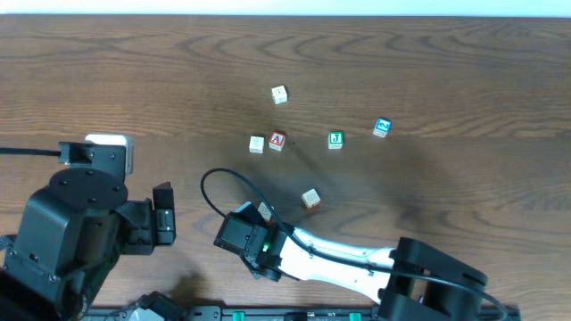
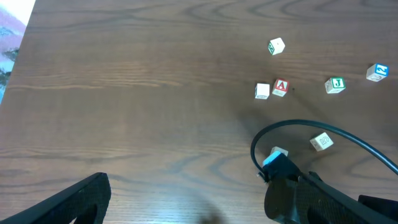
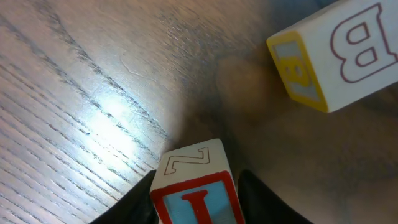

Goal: Spell out Ai2
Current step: 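Carry the red I block with the right gripper toward the A block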

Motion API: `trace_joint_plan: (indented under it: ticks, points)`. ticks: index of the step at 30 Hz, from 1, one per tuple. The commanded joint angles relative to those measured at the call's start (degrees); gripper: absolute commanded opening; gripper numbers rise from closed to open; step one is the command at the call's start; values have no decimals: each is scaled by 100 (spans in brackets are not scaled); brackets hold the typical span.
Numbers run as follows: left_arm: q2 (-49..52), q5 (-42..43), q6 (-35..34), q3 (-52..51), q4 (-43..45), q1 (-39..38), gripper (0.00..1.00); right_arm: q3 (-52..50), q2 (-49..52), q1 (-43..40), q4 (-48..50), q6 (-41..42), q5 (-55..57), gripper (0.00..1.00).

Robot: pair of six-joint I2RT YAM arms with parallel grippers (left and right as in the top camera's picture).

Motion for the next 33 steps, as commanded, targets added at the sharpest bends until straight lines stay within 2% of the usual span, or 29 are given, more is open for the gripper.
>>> trace_joint_plan:
  ticks: [1,6,11,21,27,33]
  points:
    - [-2,-101,-20,35,-96,0,95,-2,0,-50,24,2,33,36]
    - [-2,-101,-20,35,-96,0,95,275,-13,-57,20,-98,15,35]
    - [-2,-101,-20,35,-98,0,95,979,-13,-251,-417,-219,61,32]
    - [-2,-90,-22,35,-114,0,96,2199,-15,-1255,-1255,-485,619,29]
    - [-2,-85,-22,35,-114,0,96,2702,-13,-2168,-1794,170,608,29]
    - [-2,-83,-24,35,-114,0,96,2710,-9,-2826,-1801,828,225,29]
